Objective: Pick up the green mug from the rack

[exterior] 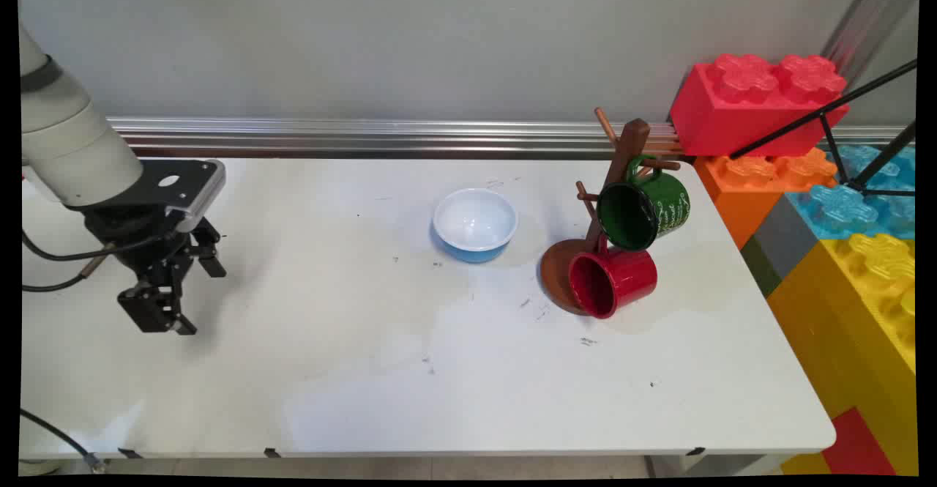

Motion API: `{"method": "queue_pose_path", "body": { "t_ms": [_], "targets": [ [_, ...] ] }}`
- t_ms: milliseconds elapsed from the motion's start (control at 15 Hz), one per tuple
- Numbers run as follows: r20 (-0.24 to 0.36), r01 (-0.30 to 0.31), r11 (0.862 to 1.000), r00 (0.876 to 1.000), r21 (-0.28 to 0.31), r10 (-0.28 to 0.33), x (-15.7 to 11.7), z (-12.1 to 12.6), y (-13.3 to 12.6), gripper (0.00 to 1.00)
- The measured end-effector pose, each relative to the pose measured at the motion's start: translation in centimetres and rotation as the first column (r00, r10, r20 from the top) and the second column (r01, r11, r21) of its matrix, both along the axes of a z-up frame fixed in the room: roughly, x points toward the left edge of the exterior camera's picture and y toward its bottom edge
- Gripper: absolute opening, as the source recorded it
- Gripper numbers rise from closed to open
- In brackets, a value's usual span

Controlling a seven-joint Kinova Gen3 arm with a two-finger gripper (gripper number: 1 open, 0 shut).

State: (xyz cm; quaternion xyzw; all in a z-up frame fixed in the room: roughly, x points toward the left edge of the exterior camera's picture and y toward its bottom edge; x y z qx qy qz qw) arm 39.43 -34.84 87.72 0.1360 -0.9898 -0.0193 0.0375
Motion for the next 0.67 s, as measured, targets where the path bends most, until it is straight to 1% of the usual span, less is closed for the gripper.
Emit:
{"method": "queue_pose_path", "body": {
  "t_ms": [267,467,667],
  "targets": [
    [-0.062,-0.013,1.0,0.998,-0.019,0.012,-1.4,0.1,-0.5,1.0],
    [-0.139,-0.044,0.998,0.99,-0.052,0.036,-4.0,0.8,-1.4,1.0],
    [-0.181,-0.071,0.994,0.982,-0.078,0.056,-6.4,1.5,-2.1,1.0]
  ]
}}
